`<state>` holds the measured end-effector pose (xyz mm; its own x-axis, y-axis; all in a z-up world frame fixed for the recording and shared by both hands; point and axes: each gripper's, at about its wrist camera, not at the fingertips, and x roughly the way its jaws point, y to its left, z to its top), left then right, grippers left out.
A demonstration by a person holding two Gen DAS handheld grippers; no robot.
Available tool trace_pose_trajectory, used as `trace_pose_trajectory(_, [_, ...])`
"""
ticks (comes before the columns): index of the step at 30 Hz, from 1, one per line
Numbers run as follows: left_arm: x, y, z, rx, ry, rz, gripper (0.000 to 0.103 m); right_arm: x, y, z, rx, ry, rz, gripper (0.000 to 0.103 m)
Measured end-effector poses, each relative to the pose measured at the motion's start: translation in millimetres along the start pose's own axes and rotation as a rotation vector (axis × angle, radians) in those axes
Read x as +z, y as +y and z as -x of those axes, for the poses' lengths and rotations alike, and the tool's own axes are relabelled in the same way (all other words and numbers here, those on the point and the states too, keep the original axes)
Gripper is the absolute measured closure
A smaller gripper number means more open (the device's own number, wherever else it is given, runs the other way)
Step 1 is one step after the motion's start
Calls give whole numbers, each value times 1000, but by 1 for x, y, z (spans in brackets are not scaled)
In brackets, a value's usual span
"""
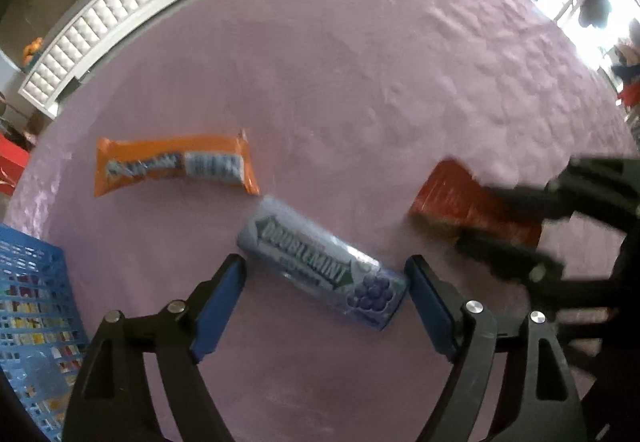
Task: Organize snacks
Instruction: 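Hold the red bag with the right tool while the left tool grasps the Doublemint gum pack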
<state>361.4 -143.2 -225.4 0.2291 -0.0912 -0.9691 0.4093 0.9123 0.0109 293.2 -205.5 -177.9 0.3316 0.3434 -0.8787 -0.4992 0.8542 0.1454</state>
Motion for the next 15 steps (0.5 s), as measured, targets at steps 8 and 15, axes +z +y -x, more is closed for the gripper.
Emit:
trace_pose_trajectory(8, [-11,7,8,-12,-70,33,47,-3,3,0,-13,-10,15,73])
trace_pose_trajectory(15, [-16,3,12,-20,-86,33,66,-4,5,0,-14,-13,13,73])
